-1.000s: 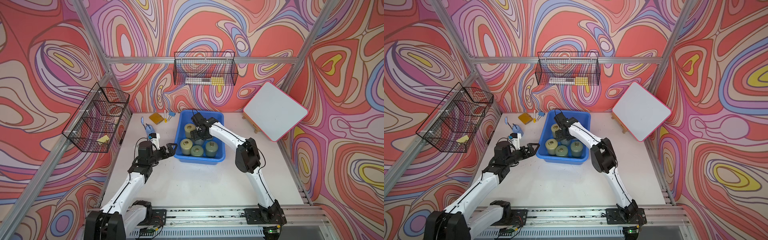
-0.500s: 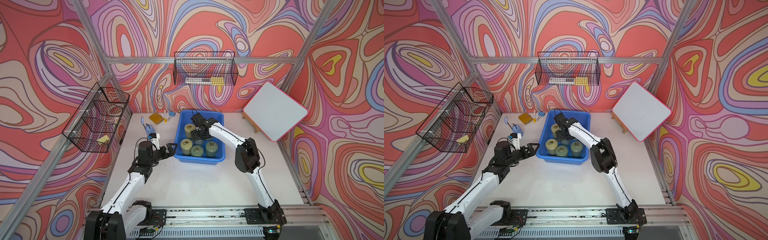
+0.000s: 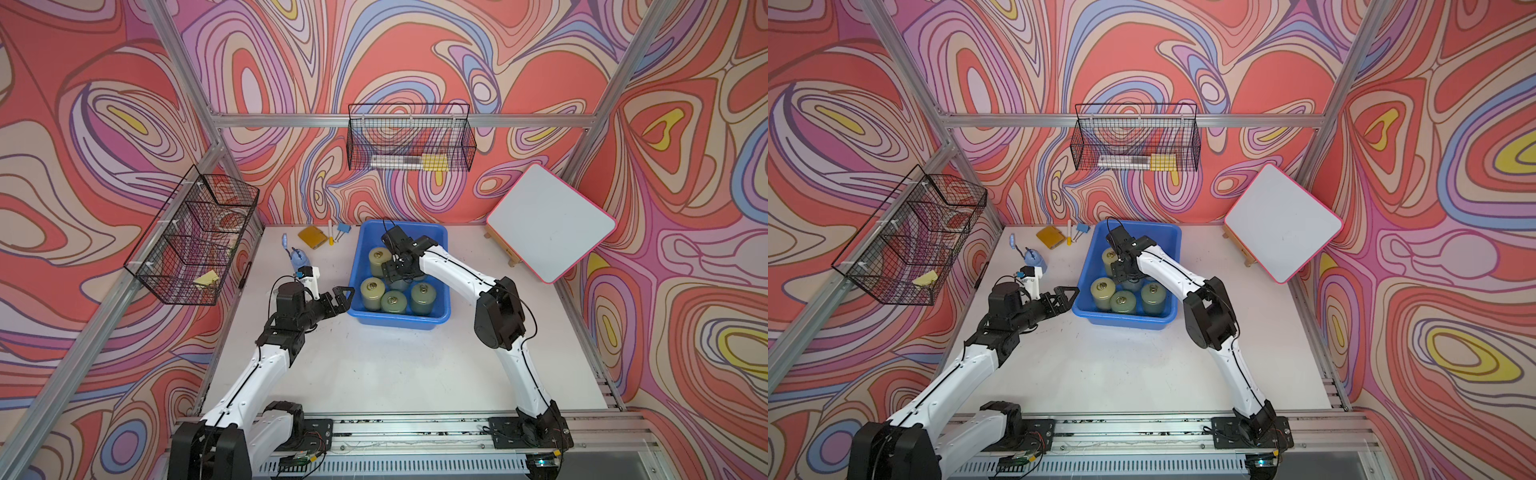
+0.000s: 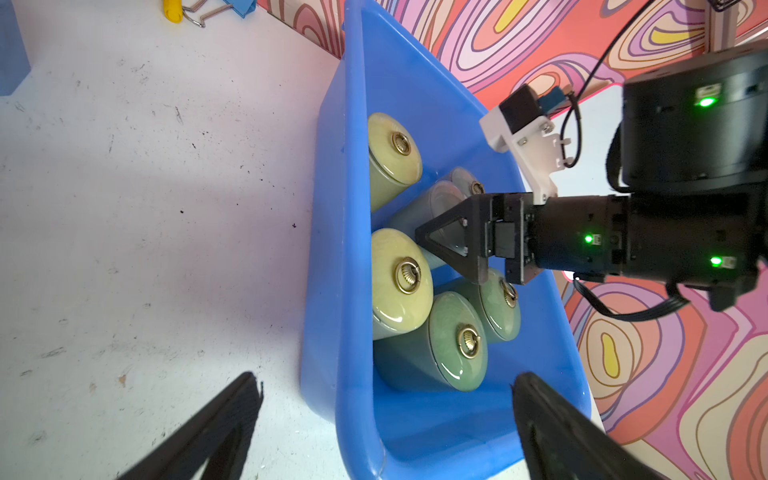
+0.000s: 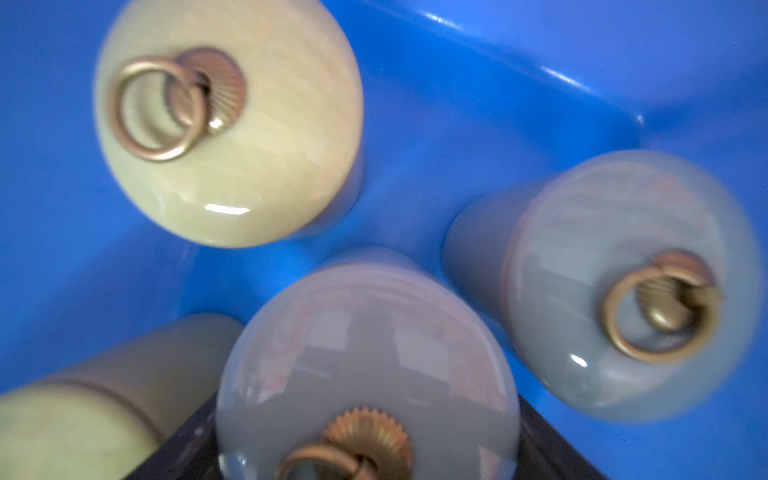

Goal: Take the tea canister out of the basket
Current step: Pick up the tea canister from the basket, then place the tea canister at the center of the board.

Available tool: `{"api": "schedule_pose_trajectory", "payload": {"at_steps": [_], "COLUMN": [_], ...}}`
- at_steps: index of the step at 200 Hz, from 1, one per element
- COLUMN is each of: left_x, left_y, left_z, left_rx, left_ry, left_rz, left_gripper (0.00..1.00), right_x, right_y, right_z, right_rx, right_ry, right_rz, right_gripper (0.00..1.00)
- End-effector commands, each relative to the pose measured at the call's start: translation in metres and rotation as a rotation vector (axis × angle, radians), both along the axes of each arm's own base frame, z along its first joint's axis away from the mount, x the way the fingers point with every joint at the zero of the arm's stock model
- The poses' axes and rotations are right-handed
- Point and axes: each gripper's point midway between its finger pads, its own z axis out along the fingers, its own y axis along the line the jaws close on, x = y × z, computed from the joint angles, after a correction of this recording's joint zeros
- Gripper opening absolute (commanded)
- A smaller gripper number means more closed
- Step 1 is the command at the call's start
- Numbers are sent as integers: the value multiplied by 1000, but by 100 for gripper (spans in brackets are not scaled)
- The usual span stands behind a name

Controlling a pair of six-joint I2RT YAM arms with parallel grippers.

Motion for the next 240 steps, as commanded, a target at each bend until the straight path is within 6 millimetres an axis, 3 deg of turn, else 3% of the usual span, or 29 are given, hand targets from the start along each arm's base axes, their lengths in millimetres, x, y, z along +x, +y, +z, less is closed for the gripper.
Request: {"api": "schedule_pose_trajectory", "payload": {"at_steps": [1,131,186,222,227,240], "left_x": [-1,-2,-3,-2,-2,-2], "left_y": [-1,4,10,14,15,17], "left_z": [-2,-3,-1,-2,-3,-4], "left_rx": [4,22,51,74,78,84], "left_ry": [-1,-5,-16,-17,-15,-15], "left_rz": [-2,21,48,67,70,75], "left_gripper": [99,99,99,99,99,99], "right_x": [3,-36,-78,-115,-123,-138], "right_y": [2,-7,-8,-4,-6,-3], "right_z": [59,130,156,156,165,165], "right_rx": [50,75,91,89,108,112], "right_ry": [-124,-213,-231,-213,-226,-225], "right_rz": [1,26,68,104,106,124], "right_gripper": [65,65,65,64,64,64]}}
